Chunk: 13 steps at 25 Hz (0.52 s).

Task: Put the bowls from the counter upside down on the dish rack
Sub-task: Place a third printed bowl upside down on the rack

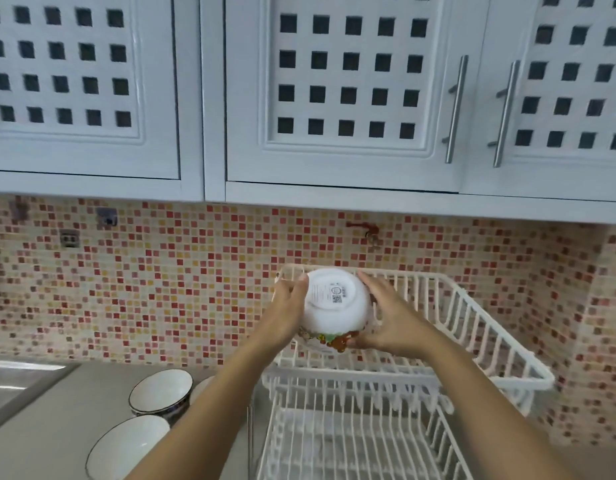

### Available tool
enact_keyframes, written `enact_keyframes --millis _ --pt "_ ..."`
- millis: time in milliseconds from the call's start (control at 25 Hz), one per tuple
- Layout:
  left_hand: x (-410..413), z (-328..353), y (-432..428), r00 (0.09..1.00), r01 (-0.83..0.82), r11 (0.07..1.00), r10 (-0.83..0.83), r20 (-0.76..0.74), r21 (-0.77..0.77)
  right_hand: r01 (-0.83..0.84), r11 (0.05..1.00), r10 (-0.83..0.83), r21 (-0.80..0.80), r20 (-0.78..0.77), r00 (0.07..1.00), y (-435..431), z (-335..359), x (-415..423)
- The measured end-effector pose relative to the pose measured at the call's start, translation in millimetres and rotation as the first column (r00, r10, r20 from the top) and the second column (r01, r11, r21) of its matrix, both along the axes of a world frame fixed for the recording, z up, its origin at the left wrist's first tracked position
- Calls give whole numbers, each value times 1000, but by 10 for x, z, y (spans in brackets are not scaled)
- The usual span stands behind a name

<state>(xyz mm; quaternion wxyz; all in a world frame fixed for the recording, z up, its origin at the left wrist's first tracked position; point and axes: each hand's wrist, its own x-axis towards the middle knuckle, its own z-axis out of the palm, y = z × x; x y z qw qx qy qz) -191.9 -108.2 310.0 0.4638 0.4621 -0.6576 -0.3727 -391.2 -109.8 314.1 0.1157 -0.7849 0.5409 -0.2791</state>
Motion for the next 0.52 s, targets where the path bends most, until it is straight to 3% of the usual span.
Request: enact_keyframes --millis 120,520 --pt "-75 -95 -60 997 -55 998 54 57 29 45 998 -43 50 -54 998 -78 -94 -45" --pt "-82 -180 -155 964 -161 987 156 216 7 -37 999 36 -10 -114 993 -193 -257 10"
